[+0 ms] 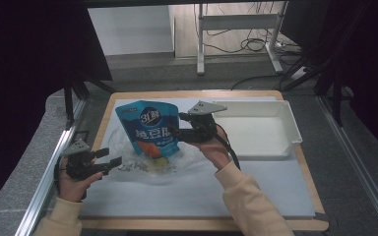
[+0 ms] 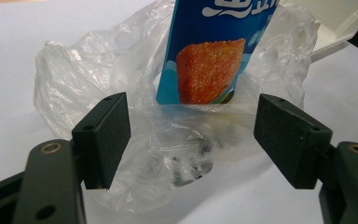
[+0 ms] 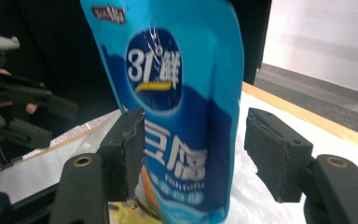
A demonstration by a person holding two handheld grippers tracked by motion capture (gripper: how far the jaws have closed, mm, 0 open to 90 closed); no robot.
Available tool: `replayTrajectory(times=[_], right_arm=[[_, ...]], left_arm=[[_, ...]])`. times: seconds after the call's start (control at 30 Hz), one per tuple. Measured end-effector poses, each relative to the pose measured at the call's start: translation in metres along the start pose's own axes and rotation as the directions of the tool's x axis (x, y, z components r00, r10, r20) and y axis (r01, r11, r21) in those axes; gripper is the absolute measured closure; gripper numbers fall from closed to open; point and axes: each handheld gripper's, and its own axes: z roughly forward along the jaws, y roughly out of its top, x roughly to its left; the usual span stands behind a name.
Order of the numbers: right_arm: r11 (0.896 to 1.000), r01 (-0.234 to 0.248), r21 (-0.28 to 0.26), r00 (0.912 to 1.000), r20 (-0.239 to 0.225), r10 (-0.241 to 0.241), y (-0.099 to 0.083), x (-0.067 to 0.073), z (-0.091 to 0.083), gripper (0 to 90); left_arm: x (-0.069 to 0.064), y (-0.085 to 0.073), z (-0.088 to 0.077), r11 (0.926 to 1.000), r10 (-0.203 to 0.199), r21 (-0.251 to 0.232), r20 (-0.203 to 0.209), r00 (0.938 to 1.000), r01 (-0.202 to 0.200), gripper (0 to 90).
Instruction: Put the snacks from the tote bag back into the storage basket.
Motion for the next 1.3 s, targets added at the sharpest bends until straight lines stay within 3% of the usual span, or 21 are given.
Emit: replayTrajectory(times=[0.33,0.57,0.87,1.3], right_arm=[[1.000,0.006,-0.019,0.9995,-0.031,-0.007,0.025,0.004,0.021,40.7],[1.000,0.001,-0.009,0.9993,-0.038,-0.001,0.028,0.003,0.033,46.0],[1.000,-0.017,-0.014,0.9984,-0.054,0.016,0.025,-0.006,0.040,65.9],[1.000,0.018,0.001,0.9944,-0.104,-0.018,0.022,-0.016,0.041,80.9]], left_arm=[[0.000,-0.001,0.002,1.0000,-0.003,0.003,-0.003,1.0000,0.003,26.9],[0.002,-0.001,-0.001,1.0000,-0.009,-0.003,-0.010,0.9999,0.009,26.6],[0.004,-0.002,0.001,0.9999,-0.014,0.002,-0.012,0.9998,0.014,26.6],[0.004,-0.004,0.001,0.9998,-0.019,0.009,-0.016,0.9997,0.019,26.6]])
